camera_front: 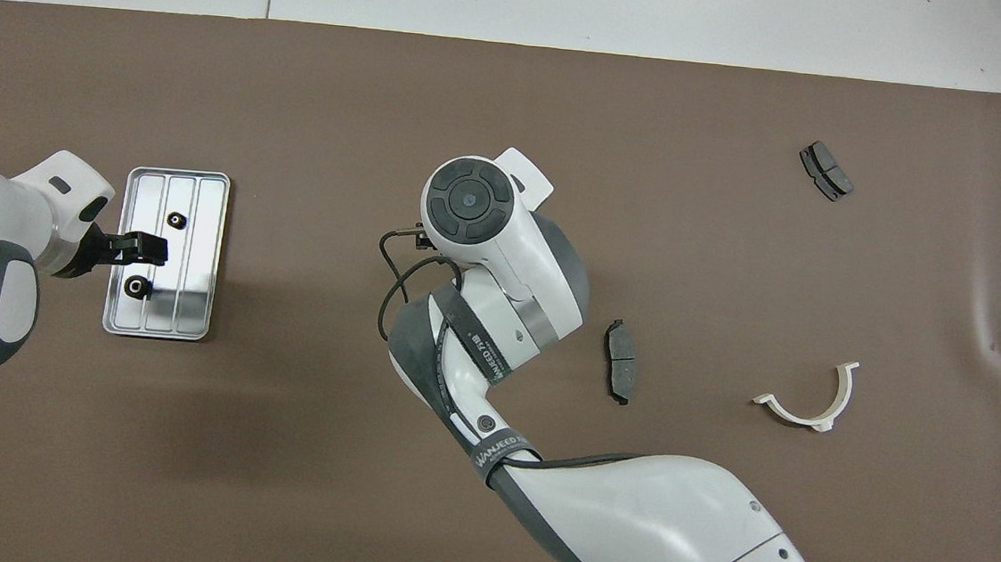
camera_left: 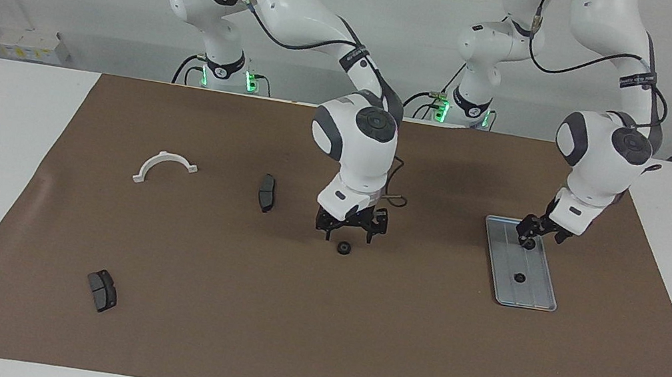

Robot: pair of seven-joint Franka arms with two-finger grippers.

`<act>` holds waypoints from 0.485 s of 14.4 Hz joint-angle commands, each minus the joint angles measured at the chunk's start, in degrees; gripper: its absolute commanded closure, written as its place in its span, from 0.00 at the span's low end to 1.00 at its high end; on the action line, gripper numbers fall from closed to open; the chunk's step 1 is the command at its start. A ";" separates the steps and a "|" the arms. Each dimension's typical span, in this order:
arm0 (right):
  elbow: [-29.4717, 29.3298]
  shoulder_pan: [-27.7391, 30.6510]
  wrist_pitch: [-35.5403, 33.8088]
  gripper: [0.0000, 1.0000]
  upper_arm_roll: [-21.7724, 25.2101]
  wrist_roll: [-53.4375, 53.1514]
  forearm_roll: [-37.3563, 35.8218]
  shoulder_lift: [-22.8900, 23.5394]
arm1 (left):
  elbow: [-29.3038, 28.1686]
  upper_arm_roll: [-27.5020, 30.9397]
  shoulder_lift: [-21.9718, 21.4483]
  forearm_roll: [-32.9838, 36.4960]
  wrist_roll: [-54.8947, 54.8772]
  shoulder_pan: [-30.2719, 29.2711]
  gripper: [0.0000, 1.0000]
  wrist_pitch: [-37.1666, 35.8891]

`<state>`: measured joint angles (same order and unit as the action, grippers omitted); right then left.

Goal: Place bearing gear from tray to pile
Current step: 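Hold the gear with the right gripper while the left gripper grasps another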

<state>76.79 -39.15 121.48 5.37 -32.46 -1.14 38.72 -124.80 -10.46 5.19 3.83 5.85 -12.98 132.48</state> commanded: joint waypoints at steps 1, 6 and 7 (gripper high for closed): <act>2.04 0.65 2.97 0.00 -0.36 -0.59 -0.80 -0.31 | -4.21 0.88 -1.33 -1.11 -1.63 0.76 0.23 5.13; 7.66 0.47 5.00 0.12 -0.36 -0.59 -0.62 -1.01 | -6.07 1.40 0.26 -1.11 -3.55 0.24 0.24 8.32; 7.50 0.47 4.91 0.14 -0.36 -0.59 -0.53 -1.02 | -6.15 1.58 0.52 -1.11 -4.08 -0.03 0.24 8.93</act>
<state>81.99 -39.02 124.98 5.41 -32.46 -1.15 38.96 -129.84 -9.94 5.52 3.83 4.31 -13.00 139.03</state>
